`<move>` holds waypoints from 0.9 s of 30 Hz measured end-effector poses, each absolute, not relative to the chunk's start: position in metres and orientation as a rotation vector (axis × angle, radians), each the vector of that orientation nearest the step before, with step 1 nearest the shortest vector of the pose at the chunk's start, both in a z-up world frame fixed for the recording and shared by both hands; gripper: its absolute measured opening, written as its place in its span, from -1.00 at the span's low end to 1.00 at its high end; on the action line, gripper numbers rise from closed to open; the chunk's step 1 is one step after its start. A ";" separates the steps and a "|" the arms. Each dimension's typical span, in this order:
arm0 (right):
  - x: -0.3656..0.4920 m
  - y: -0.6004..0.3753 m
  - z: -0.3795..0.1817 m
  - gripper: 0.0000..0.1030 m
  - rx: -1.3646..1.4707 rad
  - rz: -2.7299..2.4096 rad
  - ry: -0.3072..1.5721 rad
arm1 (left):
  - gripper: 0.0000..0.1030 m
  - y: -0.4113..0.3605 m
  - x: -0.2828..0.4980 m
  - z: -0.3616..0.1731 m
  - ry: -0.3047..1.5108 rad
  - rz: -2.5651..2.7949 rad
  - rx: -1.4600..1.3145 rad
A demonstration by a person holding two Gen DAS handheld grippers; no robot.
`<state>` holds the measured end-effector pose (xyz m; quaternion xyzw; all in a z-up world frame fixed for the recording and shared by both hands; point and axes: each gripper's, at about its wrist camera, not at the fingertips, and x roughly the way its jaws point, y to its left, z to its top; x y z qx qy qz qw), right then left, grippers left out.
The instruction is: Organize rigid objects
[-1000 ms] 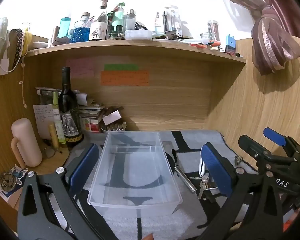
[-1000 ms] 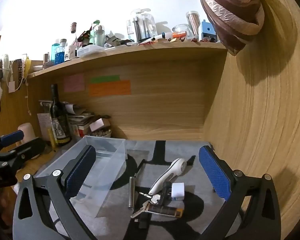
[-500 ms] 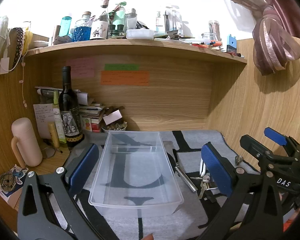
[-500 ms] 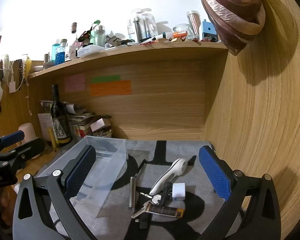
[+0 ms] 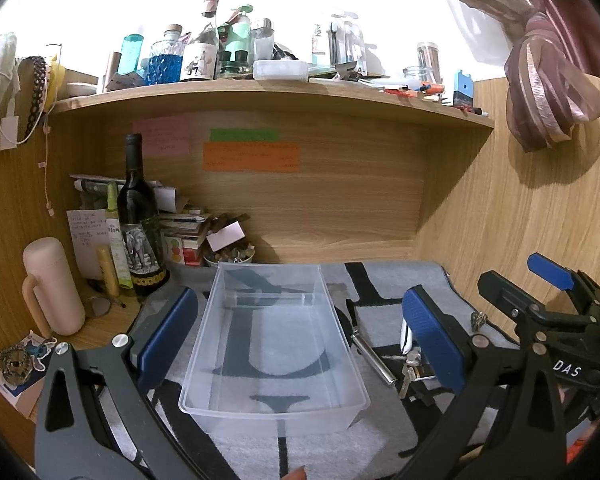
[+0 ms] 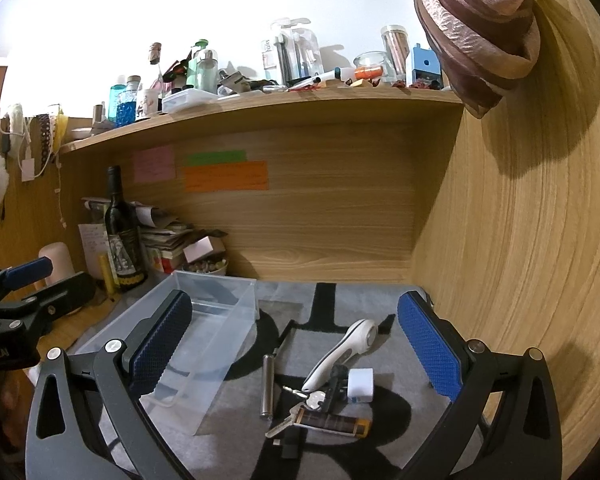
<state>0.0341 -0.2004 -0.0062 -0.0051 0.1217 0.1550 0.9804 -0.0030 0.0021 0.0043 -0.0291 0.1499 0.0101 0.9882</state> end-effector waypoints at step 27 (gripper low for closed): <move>0.033 -0.201 -0.007 1.00 -0.008 0.323 0.244 | 1.00 -0.003 -0.002 0.002 0.303 0.018 -0.052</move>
